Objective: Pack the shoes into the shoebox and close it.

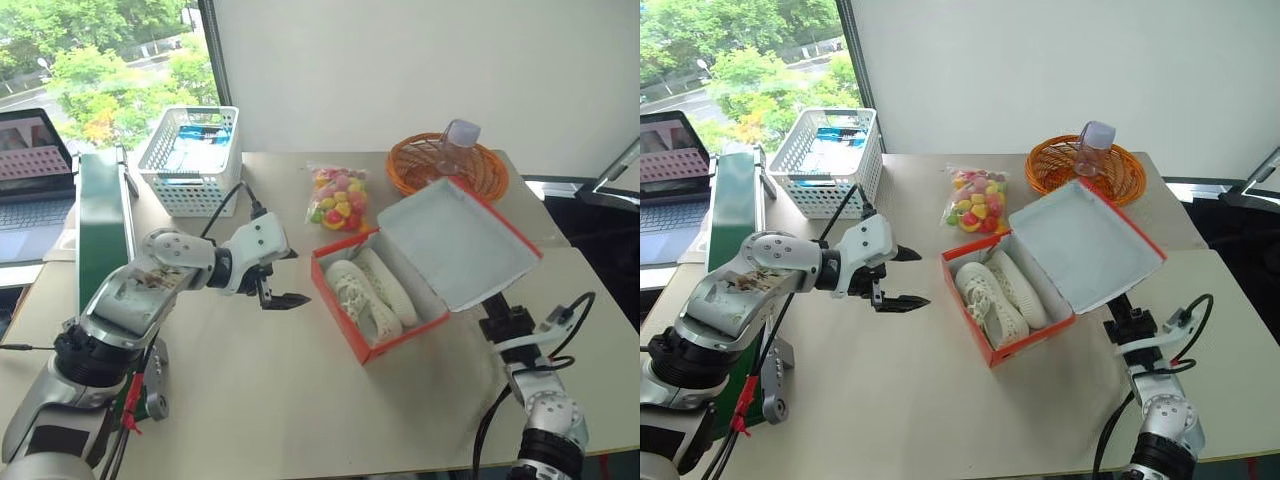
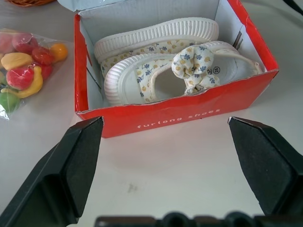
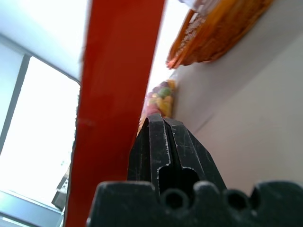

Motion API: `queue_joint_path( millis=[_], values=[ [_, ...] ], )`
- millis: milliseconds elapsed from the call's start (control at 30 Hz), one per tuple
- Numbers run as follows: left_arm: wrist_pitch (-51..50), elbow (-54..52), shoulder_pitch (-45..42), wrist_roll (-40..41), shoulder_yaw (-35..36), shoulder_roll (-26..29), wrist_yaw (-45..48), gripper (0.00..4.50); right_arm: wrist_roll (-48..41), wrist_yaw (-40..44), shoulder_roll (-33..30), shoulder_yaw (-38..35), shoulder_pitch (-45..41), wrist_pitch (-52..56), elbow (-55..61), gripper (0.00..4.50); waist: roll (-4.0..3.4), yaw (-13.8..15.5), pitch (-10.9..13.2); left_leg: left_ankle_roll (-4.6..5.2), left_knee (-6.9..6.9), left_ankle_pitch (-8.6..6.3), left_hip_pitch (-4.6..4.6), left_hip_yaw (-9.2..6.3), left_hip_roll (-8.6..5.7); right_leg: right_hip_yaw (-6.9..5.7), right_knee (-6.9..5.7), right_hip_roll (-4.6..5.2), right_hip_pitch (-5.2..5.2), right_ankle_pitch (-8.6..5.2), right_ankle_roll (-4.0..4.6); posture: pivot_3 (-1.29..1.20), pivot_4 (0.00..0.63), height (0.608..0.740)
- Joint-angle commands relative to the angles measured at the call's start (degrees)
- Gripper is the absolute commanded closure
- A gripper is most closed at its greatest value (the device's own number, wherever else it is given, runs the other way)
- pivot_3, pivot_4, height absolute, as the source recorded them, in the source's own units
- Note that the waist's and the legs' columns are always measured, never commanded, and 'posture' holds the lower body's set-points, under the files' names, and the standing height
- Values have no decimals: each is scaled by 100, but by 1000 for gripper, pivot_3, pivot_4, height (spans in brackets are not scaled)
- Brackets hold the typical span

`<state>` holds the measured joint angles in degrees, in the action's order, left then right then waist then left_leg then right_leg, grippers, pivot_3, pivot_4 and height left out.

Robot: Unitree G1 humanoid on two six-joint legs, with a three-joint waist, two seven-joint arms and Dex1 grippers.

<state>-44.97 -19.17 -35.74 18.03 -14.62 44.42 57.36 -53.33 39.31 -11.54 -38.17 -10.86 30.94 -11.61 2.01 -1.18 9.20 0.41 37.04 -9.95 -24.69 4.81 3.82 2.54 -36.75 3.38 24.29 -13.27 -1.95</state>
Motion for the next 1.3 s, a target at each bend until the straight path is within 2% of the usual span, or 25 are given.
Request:
queue_joint_path(
  millis=[33, 267, 333, 567, 733, 833, 933, 1133, 1233, 1300],
  values=[
    [91, -26, -73, -54, 106, 15, -55, 0, -400, -48, -213, 156, -206, 224, 707, 4452, -3, 1, 2, 0, -1, 0, 0, 0, 0, 0, 0, 0, 1, 0, 0, 0, 150, 740],
    [-44, -185, 29, 65, 408, 58, -250, 0, -848, -87, -746, 826, -397, 1019, 1734, 4452, -4, 11, 3, 0, -2, 0, -1, 2, 0, 1, 1, 1, 2, 2, 4, 0, 150, 740],
    [-78, -243, 88, 58, 514, 151, -294, 0, -855, -149, -1057, 1090, -572, 1398, 1792, 4452, -4, -9, 3, 0, -2, 0, -1, 2, 0, 2, 0, 0, 2, 2, 4, 0, 150, 740],
    [-230, -559, 424, 107, 748, 265, -487, 0, -669, 21, -1602, 1619, -1392, 1680, 1638, 4452, -3, 21, 3, 0, -5, 0, -3, 3, -1, 3, 3, 1, 6, 3, 8, 0, 150, 740],
    [-411, -856, 709, 175, 895, 237, -700, 0, -17, 440, -1998, 2680, -2195, 1968, 1272, 4452, -2, 30, 4, 0, -4, 0, -5, 6, -1, 3, 5, 2, 7, 3, 9, 0, 150, 740],
    [-415, -943, 890, 146, 854, 246, -813, 0, 143, 632, -1866, 3157, -2679, 2181, 895, 4452, -2, 33, 4, 0, -5, 0, -5, 4, 0, 1, 4, 1, 9, 4, 13, 0, 150, 740],
    [-354, -948, 1104, 63, 734, 176, -973, 0, 578, 874, -1778, 3960, -3029, 2405, 699, 4452, -2, 20, 4, 1, -5, 0, -6, 7, 0, 3, 4, 1, 10, 8, 19, 0, 150, 740],
    [-334, -1026, 1274, -16, 628, 64, -1193, 0, 1519, 1516, -1943, 5080, -3216, 2219, 461, 4452, -1, 74, 4, 0, -3, 0, -26, 3, -1, -6, 3, 2, 23, 8, 20, 0, 150, 740],
    [-368, -1086, 1337, -15, 641, 19, -1311, 0, 2302, 1745, -2086, 5893, -3111, 1958, 351, 4452, -1, 85, 4, 0, 0, 0, -35, 3, -2, -9, 5, 4, 29, 9, 19, 0, 150, 740],
    [-383, -1119, 1374, -14, 650, 5, -1370, 0, 2571, 1900, -2071, 6179, -2991, 1865, 207, 4452, -1, 68, 4, 0, 0, 0, -36, 3, -1, -9, 5, 3, 31, 8, 20, 0, 150, 740]
  ],
)
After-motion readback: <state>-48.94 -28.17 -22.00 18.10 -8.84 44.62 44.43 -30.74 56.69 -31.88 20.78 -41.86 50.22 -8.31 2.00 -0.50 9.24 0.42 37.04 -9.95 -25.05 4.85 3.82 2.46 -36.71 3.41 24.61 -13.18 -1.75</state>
